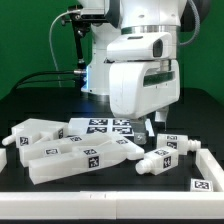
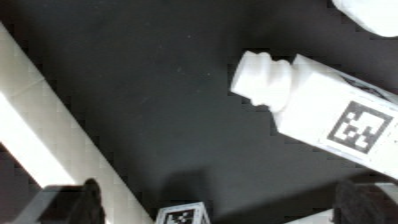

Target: Assemble chair

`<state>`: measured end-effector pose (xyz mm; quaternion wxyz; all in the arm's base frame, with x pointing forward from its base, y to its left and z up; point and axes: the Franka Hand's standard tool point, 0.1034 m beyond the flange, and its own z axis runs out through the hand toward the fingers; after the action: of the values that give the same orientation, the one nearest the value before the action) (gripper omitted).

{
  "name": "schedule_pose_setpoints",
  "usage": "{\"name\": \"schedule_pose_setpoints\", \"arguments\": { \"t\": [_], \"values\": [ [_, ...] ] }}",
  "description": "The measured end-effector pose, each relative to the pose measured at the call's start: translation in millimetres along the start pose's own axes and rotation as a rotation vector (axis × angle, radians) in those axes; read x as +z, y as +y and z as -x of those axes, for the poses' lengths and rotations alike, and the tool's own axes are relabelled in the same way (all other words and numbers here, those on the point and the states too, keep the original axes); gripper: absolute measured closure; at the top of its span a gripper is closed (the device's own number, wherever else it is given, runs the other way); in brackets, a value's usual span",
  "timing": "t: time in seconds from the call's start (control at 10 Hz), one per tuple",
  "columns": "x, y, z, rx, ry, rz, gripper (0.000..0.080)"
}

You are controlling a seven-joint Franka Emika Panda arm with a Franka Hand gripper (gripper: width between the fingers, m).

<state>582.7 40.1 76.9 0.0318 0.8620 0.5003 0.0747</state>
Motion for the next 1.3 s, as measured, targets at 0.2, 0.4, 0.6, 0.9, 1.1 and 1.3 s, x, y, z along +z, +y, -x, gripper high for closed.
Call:
{"name": "schedule_pose_setpoints", "arguments": {
  "t": [0.2, 0.4, 0.6, 0.9, 1.1, 1.3],
  "values": [
    [-0.4, 0.8, -0.6, -0.002, 0.003, 0.004, 0.0150],
    [-0.5, 1.0, -0.7, -0.001, 0.004, 0.005, 0.0150],
    [-1.3, -6.8, -14.9, 0.158, 0.008, 0.004, 0.0150],
    [-4.4, -8.3, -22.5, 0.277, -0.017, -0.017, 0.0150],
    [-3.7, -9.3, -22.4, 0.276, -0.018, -0.018, 0.0150],
    [-4.2, -9.1, -22.1, 0.339, -0.020, -0.017, 0.0150]
  ]
}}
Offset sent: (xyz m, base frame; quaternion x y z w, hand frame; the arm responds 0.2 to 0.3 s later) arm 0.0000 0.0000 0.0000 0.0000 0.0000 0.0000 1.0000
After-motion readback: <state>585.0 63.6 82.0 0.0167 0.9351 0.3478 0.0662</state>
